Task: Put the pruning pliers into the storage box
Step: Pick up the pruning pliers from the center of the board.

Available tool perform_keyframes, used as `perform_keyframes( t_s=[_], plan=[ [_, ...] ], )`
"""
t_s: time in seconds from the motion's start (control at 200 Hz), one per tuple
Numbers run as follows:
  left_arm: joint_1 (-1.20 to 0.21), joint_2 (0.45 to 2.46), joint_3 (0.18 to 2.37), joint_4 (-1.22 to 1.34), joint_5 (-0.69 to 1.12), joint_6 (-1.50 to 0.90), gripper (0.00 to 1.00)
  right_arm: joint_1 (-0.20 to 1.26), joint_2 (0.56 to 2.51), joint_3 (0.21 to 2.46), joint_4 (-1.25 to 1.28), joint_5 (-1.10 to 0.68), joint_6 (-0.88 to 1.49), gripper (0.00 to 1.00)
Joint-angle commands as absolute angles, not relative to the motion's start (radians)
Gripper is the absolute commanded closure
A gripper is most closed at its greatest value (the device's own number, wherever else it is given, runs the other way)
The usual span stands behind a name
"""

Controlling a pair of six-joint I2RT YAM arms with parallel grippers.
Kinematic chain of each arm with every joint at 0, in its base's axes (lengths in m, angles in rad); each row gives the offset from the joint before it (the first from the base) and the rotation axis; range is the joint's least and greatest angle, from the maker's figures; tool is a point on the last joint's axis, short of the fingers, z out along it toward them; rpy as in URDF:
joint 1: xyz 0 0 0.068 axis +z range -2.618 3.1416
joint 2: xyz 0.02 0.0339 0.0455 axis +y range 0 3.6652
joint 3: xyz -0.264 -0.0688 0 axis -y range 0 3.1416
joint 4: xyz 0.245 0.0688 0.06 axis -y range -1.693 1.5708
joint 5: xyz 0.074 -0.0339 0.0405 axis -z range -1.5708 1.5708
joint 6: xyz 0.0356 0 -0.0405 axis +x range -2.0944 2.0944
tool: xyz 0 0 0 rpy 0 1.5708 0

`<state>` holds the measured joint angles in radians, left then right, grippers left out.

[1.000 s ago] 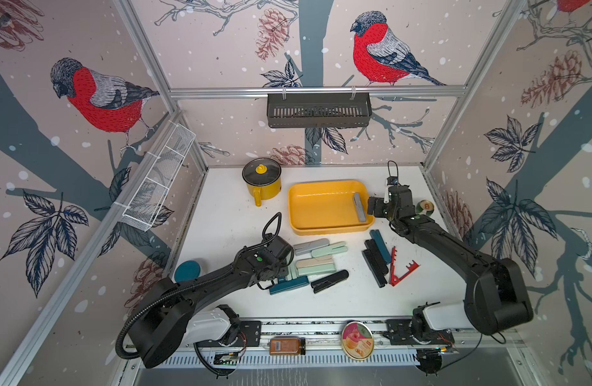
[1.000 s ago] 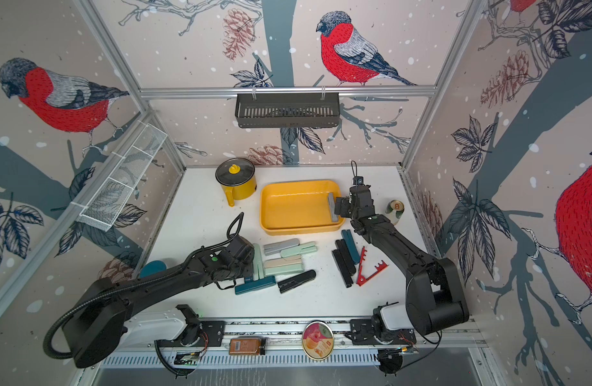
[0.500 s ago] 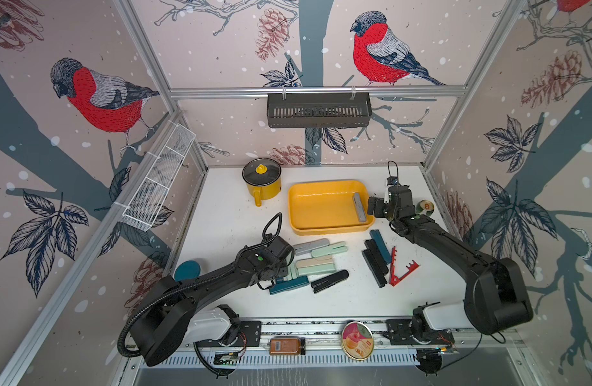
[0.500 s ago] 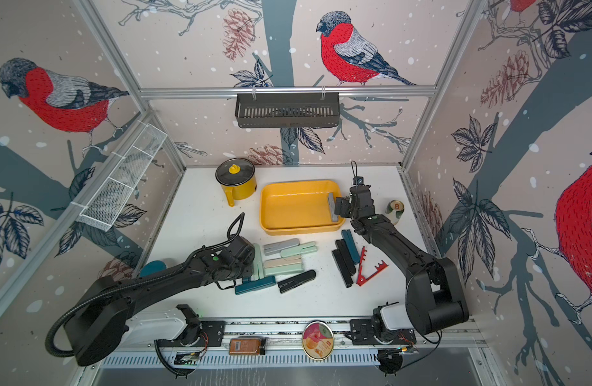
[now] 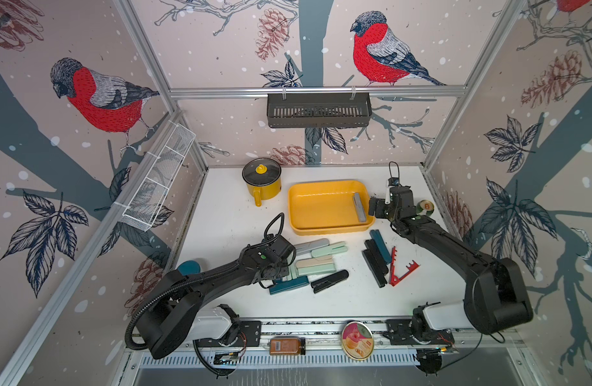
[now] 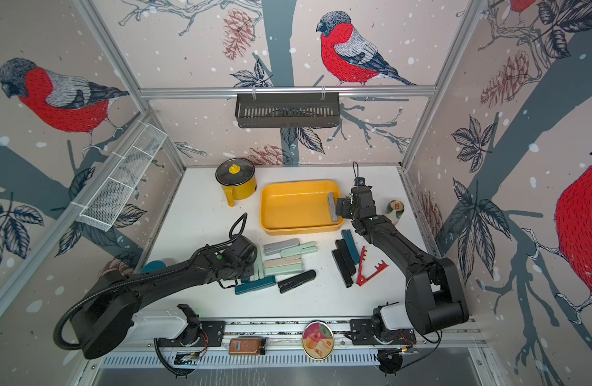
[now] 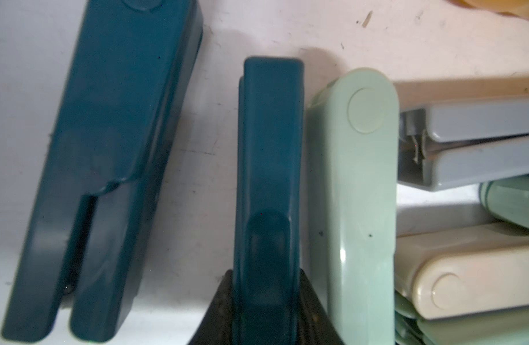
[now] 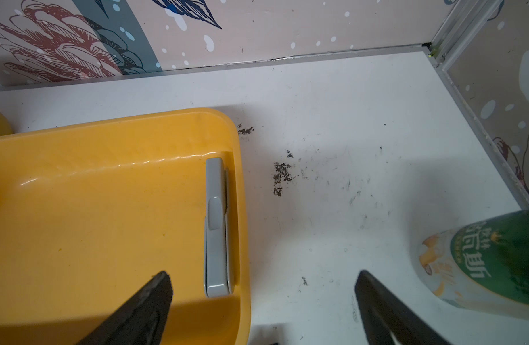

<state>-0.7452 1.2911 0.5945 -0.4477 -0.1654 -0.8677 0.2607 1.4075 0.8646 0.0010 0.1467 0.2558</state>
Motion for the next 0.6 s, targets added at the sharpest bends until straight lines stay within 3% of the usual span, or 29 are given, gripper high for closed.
perform_keyframes(
  t_s=[0.0,0.595],
  plan=[
    [-0.747,1.289,0.606,-0.459,-0.188,-0.875,0.81,0.259,1.409,0.864,0.023,0.143,0.242,0.04],
    [-0.748,1.182,0.698,-0.536,-0.320,-0.854,0.89,0.247,1.422,0.863,0.039,0.123,0.245,0.04]
  ],
)
